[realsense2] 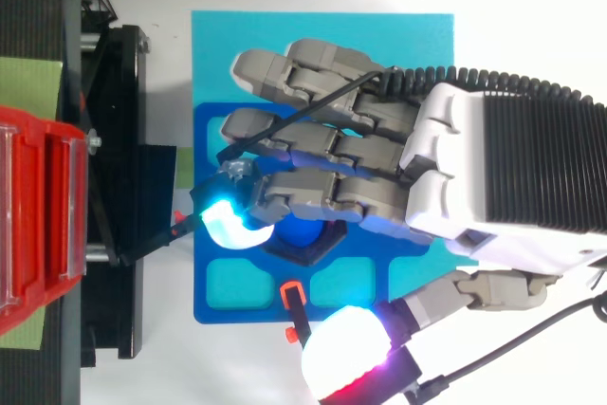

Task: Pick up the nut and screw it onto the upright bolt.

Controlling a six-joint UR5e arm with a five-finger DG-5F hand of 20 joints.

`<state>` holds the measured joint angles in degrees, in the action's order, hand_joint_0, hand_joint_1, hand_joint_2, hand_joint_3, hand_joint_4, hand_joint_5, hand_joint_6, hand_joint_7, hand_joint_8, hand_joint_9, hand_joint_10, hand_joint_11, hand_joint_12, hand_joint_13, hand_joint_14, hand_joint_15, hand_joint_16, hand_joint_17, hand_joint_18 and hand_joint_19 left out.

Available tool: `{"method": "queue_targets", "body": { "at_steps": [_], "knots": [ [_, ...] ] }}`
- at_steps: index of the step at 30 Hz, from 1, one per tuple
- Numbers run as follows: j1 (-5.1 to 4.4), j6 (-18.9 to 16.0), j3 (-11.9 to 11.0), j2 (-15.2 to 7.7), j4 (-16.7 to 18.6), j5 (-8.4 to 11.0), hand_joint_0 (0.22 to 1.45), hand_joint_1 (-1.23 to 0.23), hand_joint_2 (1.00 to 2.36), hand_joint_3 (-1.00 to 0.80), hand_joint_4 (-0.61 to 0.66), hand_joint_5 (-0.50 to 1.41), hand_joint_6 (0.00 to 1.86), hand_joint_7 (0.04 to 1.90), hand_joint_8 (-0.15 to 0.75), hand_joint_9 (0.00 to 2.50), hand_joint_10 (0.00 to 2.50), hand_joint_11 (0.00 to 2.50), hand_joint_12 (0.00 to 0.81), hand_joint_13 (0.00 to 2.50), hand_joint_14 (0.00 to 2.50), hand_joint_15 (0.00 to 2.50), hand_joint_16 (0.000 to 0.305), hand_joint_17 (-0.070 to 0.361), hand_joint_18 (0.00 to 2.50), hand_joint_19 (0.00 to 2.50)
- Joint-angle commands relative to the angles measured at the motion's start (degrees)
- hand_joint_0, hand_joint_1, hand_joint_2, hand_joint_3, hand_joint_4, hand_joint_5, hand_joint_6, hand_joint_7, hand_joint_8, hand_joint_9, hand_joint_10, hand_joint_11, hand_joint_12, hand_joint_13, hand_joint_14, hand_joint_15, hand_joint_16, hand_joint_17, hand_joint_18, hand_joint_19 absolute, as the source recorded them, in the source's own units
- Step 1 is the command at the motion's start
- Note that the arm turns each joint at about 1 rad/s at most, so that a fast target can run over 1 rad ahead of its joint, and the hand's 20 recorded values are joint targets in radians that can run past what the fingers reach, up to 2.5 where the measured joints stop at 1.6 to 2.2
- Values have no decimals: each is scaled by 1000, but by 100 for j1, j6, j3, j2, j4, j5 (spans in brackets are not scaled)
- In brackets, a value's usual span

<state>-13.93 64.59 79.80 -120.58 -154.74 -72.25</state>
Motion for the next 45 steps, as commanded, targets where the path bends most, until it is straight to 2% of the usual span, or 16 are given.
{"method": "queue_targets", "body": {
  "at_steps": [1, 5, 13, 19, 28, 37, 45],
  "knots": [
    [22, 1, 1, -1, -4, -8, 475, -124, 1000, -500, 265, -117, 503, 810, 211, 245, 0, 0, 292, 54, 0, 0, 35, 79, 0, 0],
    [39, 1, 1, -1, -22, -44, 490, -170, 1000, -500, 294, -100, 504, 894, 244, 339, 0, 0, 248, 124, 0, 0, 27, 61, 0, 0],
    [119, 10, 10, -1, -30, -123, 497, -203, 1000, -500, 310, -83, 504, 962, 264, 412, 0, 0, 234, 186, 0, 0, 24, 54, 0, 0],
    [233, 54, 1, -1, -30, -184, 503, -220, 1000, -500, 311, -77, 505, 993, 272, 440, 0, 0, 237, 213, 0, 0, 24, 54, 0, 0],
    [409, 89, 10, -1, -48, -404, 506, -229, 1000, -500, 296, -64, 505, 1059, 277, 501, 0, 0, 236, 232, 0, 0, 24, 55, 18, 0],
    [470, 98, 1, -1, -48, -457, 508, -236, 1000, -500, 266, -38, 505, 1118, 282, 564, 0, 0, 229, 274, 0, 0, 24, 53, 58, 0],
    [540, 98, 1, 8, -57, -501, 524, -277, 1000, -500, 215, 15, 504, 1203, 277, 791, 0, 0, 194, 426, 0, 0, 19, 42, 187, 0]
  ]
}}
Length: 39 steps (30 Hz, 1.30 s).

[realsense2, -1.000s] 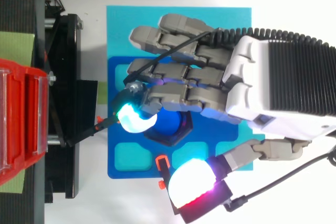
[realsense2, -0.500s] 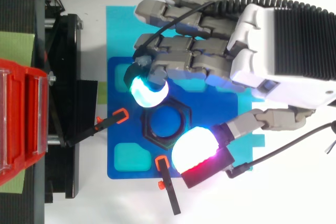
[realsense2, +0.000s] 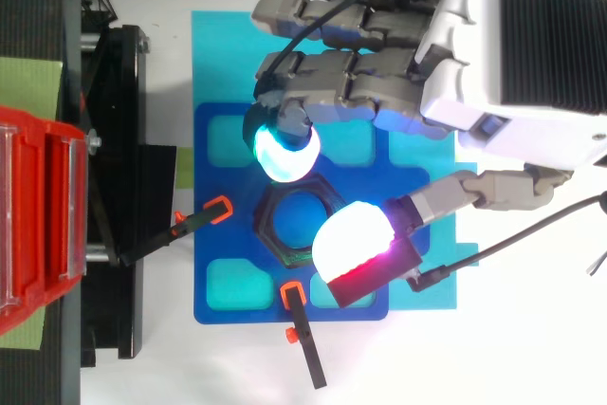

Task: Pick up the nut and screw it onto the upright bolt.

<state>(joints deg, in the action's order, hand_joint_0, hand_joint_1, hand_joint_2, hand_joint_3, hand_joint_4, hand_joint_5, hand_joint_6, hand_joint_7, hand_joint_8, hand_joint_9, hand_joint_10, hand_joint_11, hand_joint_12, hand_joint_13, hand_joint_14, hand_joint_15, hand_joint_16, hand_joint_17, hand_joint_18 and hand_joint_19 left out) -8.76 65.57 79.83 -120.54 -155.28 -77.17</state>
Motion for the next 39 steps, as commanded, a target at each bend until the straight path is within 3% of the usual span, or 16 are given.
{"method": "queue_targets", "body": {
  "at_steps": [1, 4, 7, 10, 15, 19, 22, 32, 36, 37, 39],
  "knots": [
    [32, 0, -2, -5, -3, -17, 528, -287, 1000, -500, 201, 23, 503, 1224, 270, 841, 0, 0, 185, 460, 0, 0, 17, 38, 226, 0],
    [59, 0, -2, 4, -3, -61, 527, -290, 1000, -500, 213, -1, 504, 1177, 272, 863, 0, 0, 184, 481, 0, 0, 16, 37, 233, 0],
    [76, 0, -2, 4, 15, -79, 507, -248, 1000, -500, 241, -84, 504, 1061, 280, 845, 0, 0, 249, 456, 0, 0, 25, 56, 197, 0],
    [76, -9, -46, 4, 6, -141, 492, -226, 1000, -500, 209, -149, 503, 854, 264, 751, 0, 0, 277, 415, 0, 0, 30, 68, 135, 0],
    [76, -9, -372, 4, -108, -149, 472, -212, 1000, -500, 110, -216, 502, 702, 231, 493, 0, 0, 322, 209, 0, 0, 39, 88, 0, 0],
    [50, 0, -679, 4, -644, -158, 461, -194, 1000, -500, 58, -244, 501, 621, 218, 312, 0, 0, 338, 84, 0, 0, 45, 100, 0, 0],
    [6, 0, -767, 4, -723, -141, 460, -170, 1000, -500, 53, -242, 501, 619, 211, 258, 0, 0, 334, 26, 0, 0, 45, 102, 0, 0],
    [-205, -35, -679, -5, -433, -97, 457, -157, 1000, -500, 56, -237, 501, 618, 209, 197, 0, 0, 337, 0, 0, 0, 46, 104, 0, 0],
    [-275, -141, -424, -5, -363, -105, 457, -155, 1000, -500, 56, -237, 501, 624, 208, 193, 0, 0, 336, 0, 0, 0, 46, 104, 0, 0],
    [-319, -185, -231, -5, -108, -79, 457, -154, 1000, -500, 56, -237, 501, 618, 207, 191, 0, 0, 337, 0, 0, 0, 47, 105, 0, 0],
    [-337, -211, -169, -5, 59, -35, 457, -154, 1000, -500, 57, -236, 501, 626, 207, 191, 0, 0, 336, 0, 0, 0, 46, 105, 0, 0]
  ]
}}
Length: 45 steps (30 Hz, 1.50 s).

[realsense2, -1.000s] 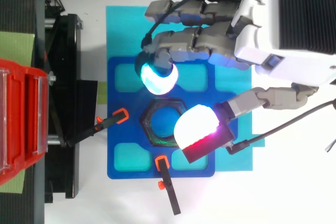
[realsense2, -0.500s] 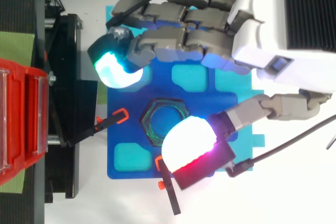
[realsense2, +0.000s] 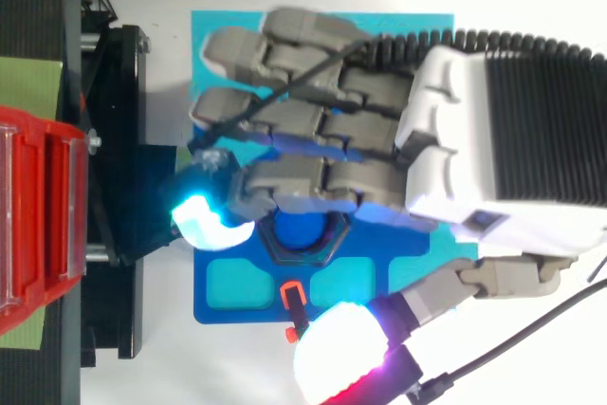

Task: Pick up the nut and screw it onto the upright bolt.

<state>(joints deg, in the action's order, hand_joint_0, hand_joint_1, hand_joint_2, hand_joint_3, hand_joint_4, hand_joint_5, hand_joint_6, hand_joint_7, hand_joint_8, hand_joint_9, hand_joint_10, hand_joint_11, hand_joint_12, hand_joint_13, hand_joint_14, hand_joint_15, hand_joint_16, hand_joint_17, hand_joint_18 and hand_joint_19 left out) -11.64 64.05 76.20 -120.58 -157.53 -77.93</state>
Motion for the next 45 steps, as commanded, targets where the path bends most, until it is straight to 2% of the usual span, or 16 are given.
{"method": "queue_targets", "body": {
  "at_steps": [1, 7, 14, 17, 20, 27, 38, 45],
  "knots": [
    [-66, -77, 219, 0, 408, 68, 457, -154, 1000, -500, 61, -236, 501, 629, 208, 192, 0, 0, 336, 0, 0, 0, 46, 105, 0, 0],
    [-101, -85, 219, 0, 381, 76, 458, -154, 1000, -500, 76, -230, 501, 642, 213, 200, 0, 0, 336, 0, 0, 0, 46, 104, 0, 0],
    [-136, -200, 219, 0, 126, 41, 460, -160, 1000, -500, 49, -240, 501, 594, 205, 163, 0, 0, 335, 0, 0, 0, 47, 105, 0, 0],
    [-136, -305, 219, 8, 30, -20, 460, -161, 1000, -500, 47, -241, 501, 590, 201, 146, 0, 0, 333, 0, 0, 0, 47, 105, 0, 0],
    [-136, -534, 228, 0, -93, -178, 460, -162, 1000, -500, 45, -242, 501, 588, 199, 138, 0, 0, 334, 0, 0, 0, 47, 106, 0, 0],
    [-136, -630, 219, 0, -76, -257, 460, -163, 1000, -500, 47, -242, 501, 589, 199, 138, 0, 0, 335, 0, 0, 0, 47, 106, 0, 0],
    [-49, -622, 228, 0, -181, -345, 462, -175, 1000, -500, 96, -195, 500, 562, 186, 143, 0, 0, 332, 0, 0, 0, 47, 106, 0, 0],
    [48, -622, 228, 0, -181, -662, 461, -181, 1000, -500, 147, -198, 500, 560, 186, 148, 0, 0, 327, 0, 0, 0, 45, 101, 0, 0]
  ]
}}
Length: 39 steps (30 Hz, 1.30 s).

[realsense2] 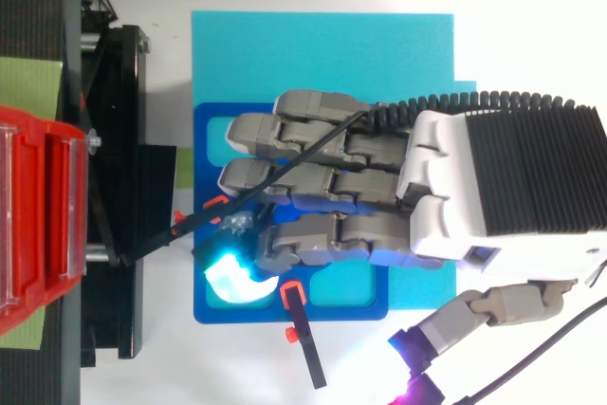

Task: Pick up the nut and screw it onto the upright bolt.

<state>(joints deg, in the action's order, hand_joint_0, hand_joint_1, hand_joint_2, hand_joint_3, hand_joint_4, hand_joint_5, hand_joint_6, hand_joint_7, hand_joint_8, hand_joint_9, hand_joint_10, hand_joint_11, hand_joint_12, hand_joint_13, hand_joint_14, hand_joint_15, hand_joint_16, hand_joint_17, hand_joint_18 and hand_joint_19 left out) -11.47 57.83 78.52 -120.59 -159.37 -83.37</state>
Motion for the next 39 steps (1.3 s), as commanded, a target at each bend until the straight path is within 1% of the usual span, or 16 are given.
{"method": "queue_targets", "body": {
  "at_steps": [1, 4, 5, 6, 7, 10, 15, 20, 24, 25, 26, 29, 33, 35, 37, 39],
  "knots": [
    [58, 0, -3, 0, 2, -171, 462, -181, 1000, -500, 164, -197, 501, 563, 187, 150, 0, 0, 326, 0, 0, 0, 44, 100, 0, 0],
    [101, 0, -3, 0, 2, -241, 463, -187, 1000, -500, 232, -188, 501, 606, 201, 172, 0, 0, 318, 0, 0, 0, 41, 92, 0, 0],
    [137, 0, 6, 0, -6, -285, 464, -190, 1000, -500, 243, -185, 501, 608, 202, 174, 0, 0, 315, 0, 0, 0, 40, 90, 0, 0],
    [163, 9, -3, 0, -6, -320, 464, -191, 1000, -500, 245, -184, 501, 613, 202, 175, 0, 0, 314, 0, 0, 0, 40, 89, 0, 0],
    [163, 9, 6, 0, -6, -338, 465, -194, 1000, -500, 252, -182, 501, 622, 205, 179, 0, 0, 309, 0, 0, 0, 38, 86, 0, 0],
    [216, 18, 6, 0, -6, -408, 467, -200, 1000, -500, 254, -177, 501, 639, 210, 192, 0, 0, 298, 0, 0, 0, 37, 82, 0, 0],
    [286, 79, 6, 0, -6, -469, 470, -210, 1000, -500, 263, -172, 501, 648, 221, 221, 0, 0, 283, 13, 0, 0, 34, 77, 0, 0],
    [330, 97, 6, 9, -6, -531, 474, -234, 1000, -500, 279, -165, 502, 653, 232, 272, 0, 0, 265, 62, 0, 0, 31, 70, 0, 0],
    [383, 114, 6, 0, -6, -584, 479, -244, 1000, -500, 286, -161, 502, 664, 240, 296, 0, 0, 259, 85, 0, 0, 30, 67, 0, 0],
    [409, 123, 6, 0, -6, -610, 479, -244, 1000, -500, 286, -161, 502, 668, 240, 296, 0, 0, 257, 86, 0, 0, 29, 66, 0, 0],
    [409, 123, 6, 0, -15, -619, 480, -245, 1000, -500, 292, -158, 502, 675, 241, 305, 0, 0, 250, 102, 0, 0, 28, 63, 0, 0],
    [471, 123, 120, 0, 29, -672, 484, -249, 1000, -500, 291, -155, 502, 694, 246, 323, 0, 0, 246, 116, 0, 0, 27, 60, 0, 0],
    [488, 123, 234, 9, 125, -680, 487, -256, 1000, -500, 285, -151, 502, 718, 252, 358, 0, 0, 241, 140, 0, 0, 25, 57, 0, 0],
    [497, 123, 252, 9, 152, -680, 490, -258, 1000, -500, 282, -145, 502, 745, 258, 391, 0, 0, 237, 154, 0, 0, 25, 55, 0, 0],
    [532, 123, 261, 0, 187, -689, 491, -259, 1000, -500, 284, -143, 502, 755, 260, 400, 0, 0, 235, 160, 0, 0, 24, 54, 0, 0],
    [576, 123, 261, 0, 196, -751, 492, -261, 1000, -500, 286, -142, 503, 763, 263, 412, 0, 0, 233, 170, 0, 0, 24, 54, 0, 0]
  ]
}}
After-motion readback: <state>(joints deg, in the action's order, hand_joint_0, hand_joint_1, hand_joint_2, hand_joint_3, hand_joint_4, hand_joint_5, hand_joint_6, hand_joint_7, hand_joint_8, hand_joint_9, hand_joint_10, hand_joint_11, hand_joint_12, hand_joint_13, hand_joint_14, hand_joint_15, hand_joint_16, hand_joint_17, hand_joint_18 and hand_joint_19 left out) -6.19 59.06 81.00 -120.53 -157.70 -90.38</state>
